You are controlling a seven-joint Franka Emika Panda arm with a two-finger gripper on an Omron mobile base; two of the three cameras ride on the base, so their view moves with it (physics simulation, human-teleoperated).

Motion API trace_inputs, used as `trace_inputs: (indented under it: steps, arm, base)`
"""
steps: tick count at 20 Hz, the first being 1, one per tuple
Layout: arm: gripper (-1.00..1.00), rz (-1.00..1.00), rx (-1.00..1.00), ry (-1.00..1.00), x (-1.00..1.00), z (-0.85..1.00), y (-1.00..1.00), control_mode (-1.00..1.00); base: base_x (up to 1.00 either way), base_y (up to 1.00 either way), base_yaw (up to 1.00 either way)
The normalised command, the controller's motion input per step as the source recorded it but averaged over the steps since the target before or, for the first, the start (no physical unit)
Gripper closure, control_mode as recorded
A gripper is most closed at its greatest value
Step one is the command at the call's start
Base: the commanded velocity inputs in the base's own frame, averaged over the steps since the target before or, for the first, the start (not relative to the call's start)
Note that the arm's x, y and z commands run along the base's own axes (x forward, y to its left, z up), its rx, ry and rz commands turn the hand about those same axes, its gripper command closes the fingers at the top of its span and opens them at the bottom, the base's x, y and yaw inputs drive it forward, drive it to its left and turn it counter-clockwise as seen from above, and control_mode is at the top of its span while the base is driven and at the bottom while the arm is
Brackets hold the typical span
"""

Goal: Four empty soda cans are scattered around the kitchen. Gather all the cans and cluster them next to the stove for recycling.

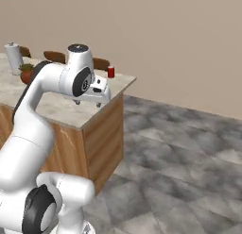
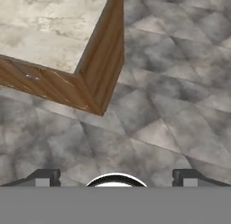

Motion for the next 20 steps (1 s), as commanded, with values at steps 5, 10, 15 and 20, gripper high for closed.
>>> trace_inputs:
  steps: [5,10,15,20]
  arm:
    - [-1.00,0.00,0.00,0.00,0.00,0.00,0.00,1.00]
    - [-1.00,0.00,0.00,0.00,0.00,0.00,0.00,1.00]
    - [-1.00,0.00,0.00,0.00,0.00,0.00,0.00,1.00]
    - [-1.00,0.00,0.00,0.00,0.00,0.00,0.00,1.00]
  base:
    - [0.61,-0.55,0.65]
    - [0.67,-0.84,0.54]
    - [0.67,-0.88,0.52]
    - [0.66,-0.95,0.50]
